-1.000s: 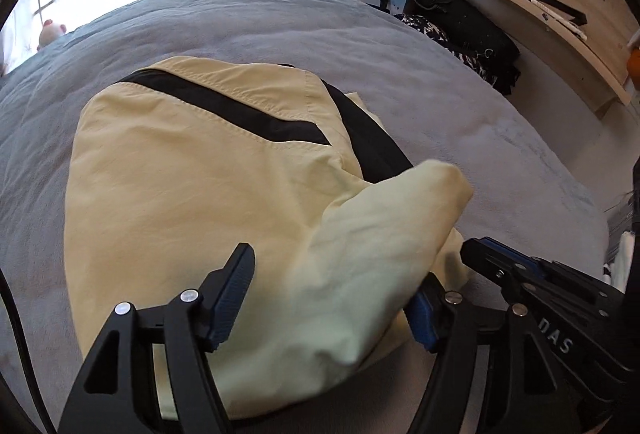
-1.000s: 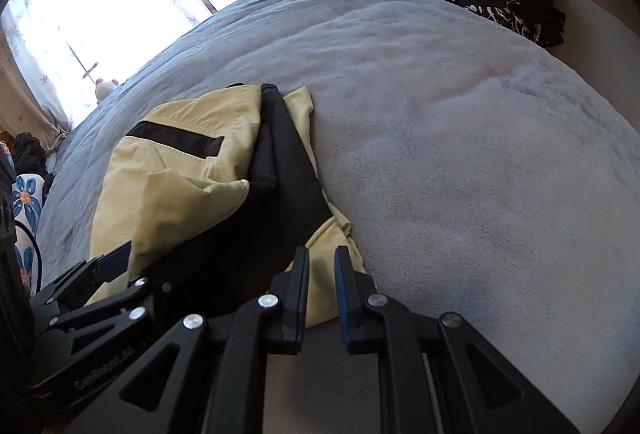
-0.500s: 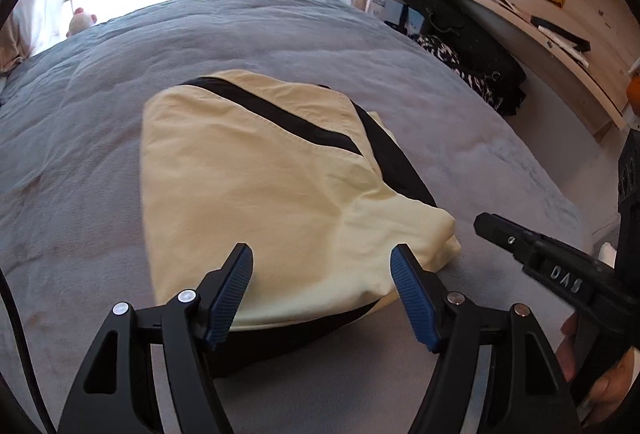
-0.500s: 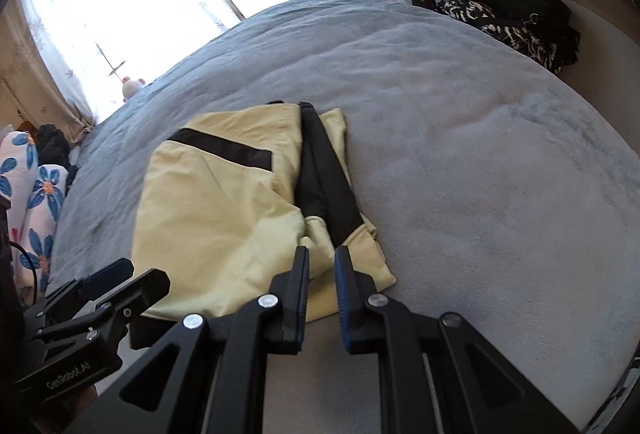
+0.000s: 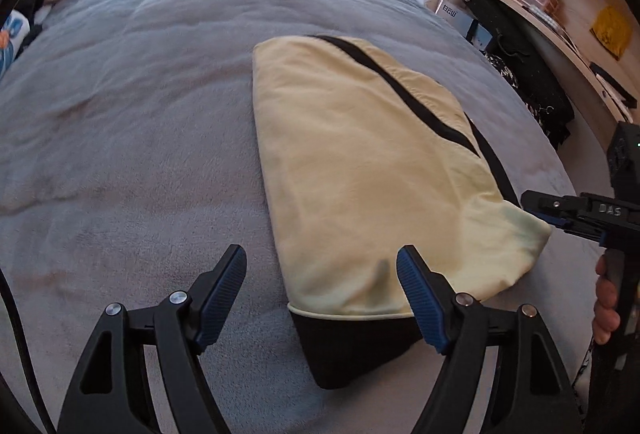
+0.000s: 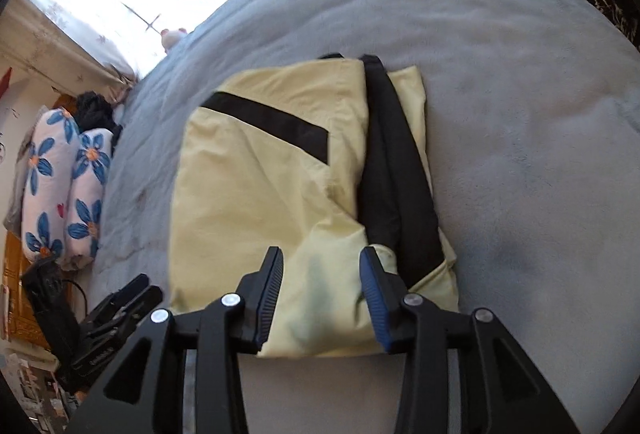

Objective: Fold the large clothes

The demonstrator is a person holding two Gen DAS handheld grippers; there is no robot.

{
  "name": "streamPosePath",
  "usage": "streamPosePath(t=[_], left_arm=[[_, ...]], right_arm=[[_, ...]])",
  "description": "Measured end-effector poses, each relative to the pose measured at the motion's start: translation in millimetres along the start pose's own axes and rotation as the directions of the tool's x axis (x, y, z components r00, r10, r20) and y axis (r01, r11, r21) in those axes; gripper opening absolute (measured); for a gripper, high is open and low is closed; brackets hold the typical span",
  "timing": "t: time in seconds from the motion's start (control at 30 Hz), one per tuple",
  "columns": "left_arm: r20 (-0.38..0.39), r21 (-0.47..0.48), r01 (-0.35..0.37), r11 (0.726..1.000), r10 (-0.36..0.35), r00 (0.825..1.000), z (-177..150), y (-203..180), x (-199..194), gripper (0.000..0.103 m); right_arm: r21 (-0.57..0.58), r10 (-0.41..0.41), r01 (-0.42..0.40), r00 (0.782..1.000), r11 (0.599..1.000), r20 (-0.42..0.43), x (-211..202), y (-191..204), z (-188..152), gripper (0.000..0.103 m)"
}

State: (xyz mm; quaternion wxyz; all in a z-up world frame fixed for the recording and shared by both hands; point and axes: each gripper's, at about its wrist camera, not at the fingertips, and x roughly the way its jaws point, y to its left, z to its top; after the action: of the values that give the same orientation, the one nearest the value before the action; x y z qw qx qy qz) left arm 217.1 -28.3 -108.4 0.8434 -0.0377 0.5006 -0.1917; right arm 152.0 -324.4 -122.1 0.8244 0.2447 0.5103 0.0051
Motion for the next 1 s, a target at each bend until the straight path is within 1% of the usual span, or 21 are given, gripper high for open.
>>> streamPosePath(t=[0.07,0.2,0.3,0.33,0.37,0.4,0.43,0.47,0.5,0.53,0.57,0.63,0.7,0.77,0.83,0.9,1.0], left_arm=[[-0.013,-0.011,0.021,1.000,-0.021,1.000,-1,7,8,0.076],[-0.038,-0.010,0.022,1.000,-0.023,0.999,-5,8,21,0.076],[-0.045,-0.015,0.040,0.999,-0.041,0.998,-5,6,27,0.076],[-0.043,-0.015,0.043,0.999,-0.043,0.998,-6,5,28,0.076],[-0.042,-0.014,0.043,0.999,-0.044,0.998,-5,4,30,0.076],[-0.042,-0.014,0.044,0.999,-0.045,0.998,-6,3,31,0.076],[-0.041,-0.015,0.044,0.999,-0.045,0.998,-6,2,31,0.076],[-0.038,-0.015,0.046,0.999,-0.047,0.998,-6,1,31,0.076],[-0.038,-0.014,0.045,0.999,-0.045,0.998,-5,0,31,0.076],[-0.038,-0.010,0.041,0.999,-0.042,0.998,-3,-1,32,0.076],[-0.037,-0.005,0.038,0.999,-0.038,0.999,-3,-2,31,0.076],[-0.027,0.011,0.024,1.000,-0.024,0.999,-1,-7,28,0.073],[-0.011,0.026,0.015,1.000,-0.015,1.000,1,-11,24,0.066],[0.005,0.033,0.020,0.999,-0.021,1.000,3,-15,18,0.064],[0.019,0.036,0.025,0.999,-0.025,1.000,3,-19,14,0.063],[0.018,0.045,0.023,0.999,-0.024,1.000,2,-23,16,0.060],[-0.015,0.047,0.033,0.998,-0.033,0.999,-3,-26,27,0.056]], right_arm=[[0.002,-0.010,0.011,1.000,1.000,-0.025,9,-5,2,0.040],[0.001,-0.013,0.013,0.998,1.000,-0.053,18,-11,2,0.040],[-0.006,0.026,-0.027,0.996,1.000,-0.085,19,-10,-2,0.040],[-0.005,0.065,-0.066,0.992,0.998,-0.112,22,-8,-4,0.040],[-0.007,0.087,-0.088,0.987,0.996,-0.133,25,-5,-6,0.040],[-0.018,0.079,-0.083,0.987,0.996,-0.138,27,-3,-8,0.039],[-0.036,0.043,-0.048,0.991,0.998,-0.127,29,0,-9,0.035],[-0.040,0.023,-0.028,0.993,0.999,-0.120,30,0,-9,0.023],[-0.030,0.019,-0.022,0.993,0.999,-0.115,32,0,-9,0.021],[-0.024,0.033,-0.036,0.994,0.999,-0.108,31,0,-9,0.014],[-0.034,0.039,-0.043,0.995,0.999,-0.093,28,2,-8,0.010],[-0.102,0.007,-0.011,0.999,0.995,-0.038,17,15,-11,0.008],[-0.168,-0.019,0.030,0.998,0.985,0.066,-11,32,-16,0.007],[-0.176,-0.015,0.041,0.989,0.983,0.146,-36,36,-20,0.007],[-0.161,-0.051,0.085,0.977,0.983,0.209,-50,33,-24,0.007],[-0.143,-0.096,0.128,0.973,0.981,0.209,-47,23,-28,0.007],[-0.086,-0.149,0.160,0.981,0.983,0.124,-14,-5,-35,0.007]])
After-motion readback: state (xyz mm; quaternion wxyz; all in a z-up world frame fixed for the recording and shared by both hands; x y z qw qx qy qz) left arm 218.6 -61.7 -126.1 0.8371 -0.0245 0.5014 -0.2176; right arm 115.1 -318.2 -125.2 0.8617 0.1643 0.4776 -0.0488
